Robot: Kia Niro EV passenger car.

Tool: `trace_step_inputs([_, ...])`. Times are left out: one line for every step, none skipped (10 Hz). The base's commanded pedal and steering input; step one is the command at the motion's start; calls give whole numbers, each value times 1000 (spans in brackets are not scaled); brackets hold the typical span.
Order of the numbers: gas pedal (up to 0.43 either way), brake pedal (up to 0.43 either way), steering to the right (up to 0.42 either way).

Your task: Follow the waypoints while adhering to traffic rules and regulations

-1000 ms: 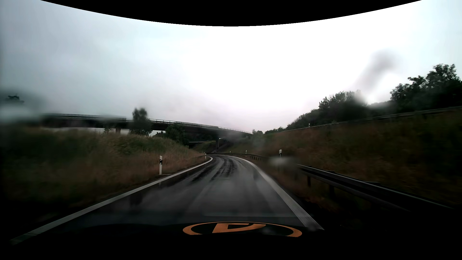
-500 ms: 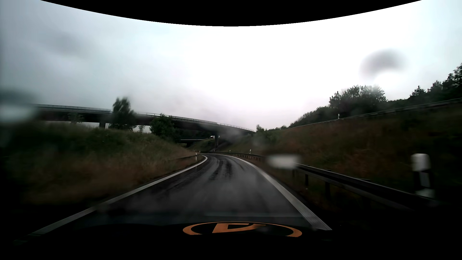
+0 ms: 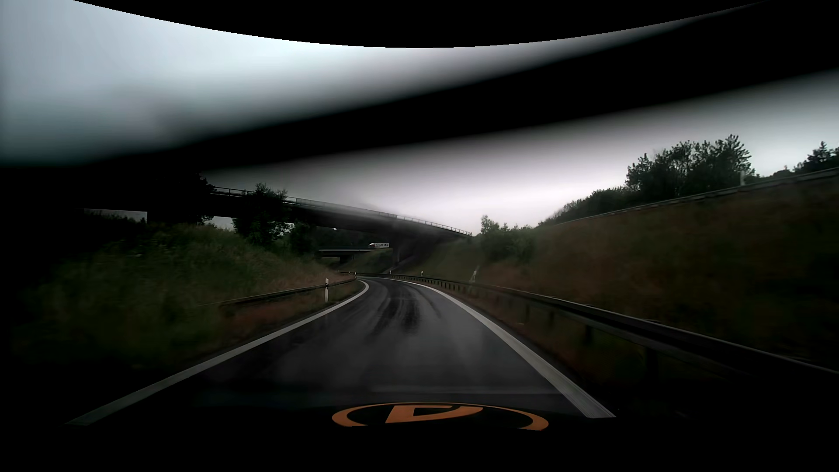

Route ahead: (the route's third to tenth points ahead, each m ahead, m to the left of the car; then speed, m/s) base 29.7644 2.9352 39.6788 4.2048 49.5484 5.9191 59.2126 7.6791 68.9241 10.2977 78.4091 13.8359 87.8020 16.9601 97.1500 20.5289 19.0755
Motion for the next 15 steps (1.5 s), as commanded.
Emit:
trace_step_inputs([0,0,-20])
trace_step_inputs([0,0,-22])
trace_step_inputs([0,0,-23])
trace_step_inputs([0,0,-26])
trace_step_inputs([39,0,-28])
trace_step_inputs([47,0,-28])
trace_step_inputs([59,0,-29])
trace_step_inputs([67,0,-29])
trace_step_inputs([67,0,-29])
trace_step_inputs([79,0,-29])
trace_step_inputs([79,0,-28])
trace_step_inputs([87,0,-26])
trace_step_inputs([98,0,-25])
trace_step_inputs([98,0,-24])
trace_step_inputs([98,0,-23])
